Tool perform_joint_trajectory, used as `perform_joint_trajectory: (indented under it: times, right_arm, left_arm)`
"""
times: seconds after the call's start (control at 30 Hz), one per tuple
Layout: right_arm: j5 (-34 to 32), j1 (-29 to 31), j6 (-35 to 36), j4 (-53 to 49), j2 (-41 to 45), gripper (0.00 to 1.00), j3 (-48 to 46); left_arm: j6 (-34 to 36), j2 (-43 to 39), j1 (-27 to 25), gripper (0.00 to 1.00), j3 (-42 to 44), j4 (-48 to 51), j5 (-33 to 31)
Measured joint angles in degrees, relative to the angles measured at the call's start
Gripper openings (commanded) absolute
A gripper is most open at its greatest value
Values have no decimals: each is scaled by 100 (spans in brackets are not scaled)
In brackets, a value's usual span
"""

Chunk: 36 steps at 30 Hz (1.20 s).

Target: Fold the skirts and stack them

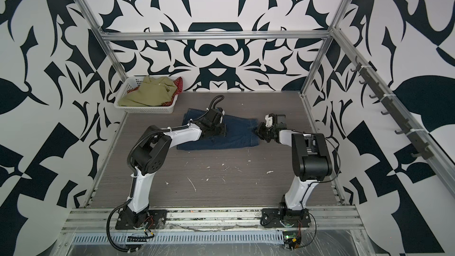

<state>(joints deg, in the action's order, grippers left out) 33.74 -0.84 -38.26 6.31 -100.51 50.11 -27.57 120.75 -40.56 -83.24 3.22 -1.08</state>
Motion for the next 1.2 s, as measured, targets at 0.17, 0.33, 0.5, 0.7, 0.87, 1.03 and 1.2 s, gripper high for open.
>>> perform_joint_trajectory:
  times: [0.17, 0.33, 0.5, 0.7, 0.87, 1.03, 1.2]
  right_arm:
    - [-323, -251, 210, -621, 404, 0, -118]
    - [-656, -332, 404, -1156, 887, 0, -125]
    - [-822, -330, 514, -1659, 1215, 0, -33]
    - [-1049, -188, 568, -2441, 1547, 0, 509]
    - [-1370, 138, 743, -3056, 1674, 0, 1226]
    - [-1668, 179, 927, -3571, 1679, 0, 1676]
    - [-1939, 234, 1064, -4057, 1668, 0, 2065]
  left_arm:
    - [42, -13, -42, 29, -216, 31, 48]
    - [46, 466, -236, 28, -680, 57, 201]
    - [35, 883, -442, 27, -841, 46, 374]
    - [-4, 909, -472, 25, -868, -44, 496]
    - [-9, 739, -437, 31, -586, -221, 389]
    - [-70, -275, -136, 34, 365, -210, 133]
    - [-20, -1228, 437, 34, 828, -236, -114]
